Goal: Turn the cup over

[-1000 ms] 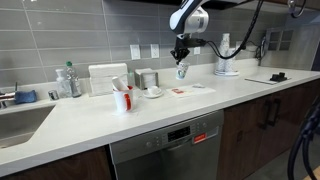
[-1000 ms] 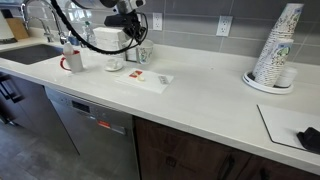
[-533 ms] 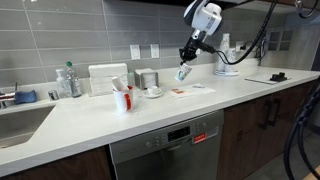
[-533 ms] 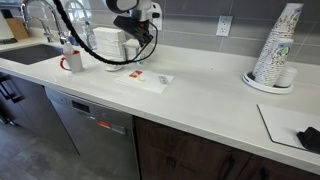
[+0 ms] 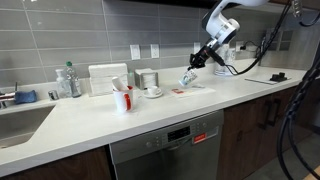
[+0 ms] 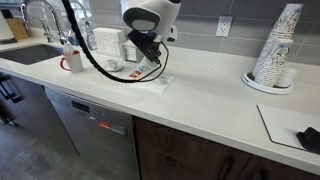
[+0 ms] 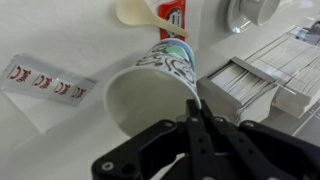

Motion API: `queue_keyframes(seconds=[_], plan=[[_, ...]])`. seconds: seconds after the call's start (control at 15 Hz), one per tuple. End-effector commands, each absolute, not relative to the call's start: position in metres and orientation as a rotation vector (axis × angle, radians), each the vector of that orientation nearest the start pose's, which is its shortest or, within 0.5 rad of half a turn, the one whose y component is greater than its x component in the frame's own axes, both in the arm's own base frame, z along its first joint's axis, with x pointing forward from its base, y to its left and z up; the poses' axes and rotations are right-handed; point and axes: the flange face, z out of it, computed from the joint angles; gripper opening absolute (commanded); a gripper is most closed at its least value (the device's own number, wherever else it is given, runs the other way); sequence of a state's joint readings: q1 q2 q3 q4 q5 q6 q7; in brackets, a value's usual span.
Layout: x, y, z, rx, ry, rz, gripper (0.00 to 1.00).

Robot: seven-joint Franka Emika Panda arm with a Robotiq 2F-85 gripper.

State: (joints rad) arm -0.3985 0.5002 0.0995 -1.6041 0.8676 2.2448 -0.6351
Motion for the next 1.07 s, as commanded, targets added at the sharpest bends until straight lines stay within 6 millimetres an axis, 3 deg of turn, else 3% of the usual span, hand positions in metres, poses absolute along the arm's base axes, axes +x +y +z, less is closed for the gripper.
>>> queue_keyframes(seconds=[0.0, 0.2, 0.27, 0.33, 0.53, 0.8, 1.0], plan=[[0.678, -0.215, 0.335, -2.340, 0.262, -0.587, 0.01], [0.677, -0.224, 0.317, -2.299, 0.284, -0.594, 0.01], [0.677, -0.226, 0.317, -2.301, 0.283, -0.596, 0.29], [0.677, -0.228, 0.320, -2.306, 0.280, -0.598, 0.30], [0.676, -0.228, 0.343, -2.411, 0.244, -0.581, 0.50], [0.682, -0.196, 0.390, -2.639, 0.197, -0.457, 0.81], [0.695, -0.143, 0.424, -2.803, 0.138, -0.404, 0.99]])
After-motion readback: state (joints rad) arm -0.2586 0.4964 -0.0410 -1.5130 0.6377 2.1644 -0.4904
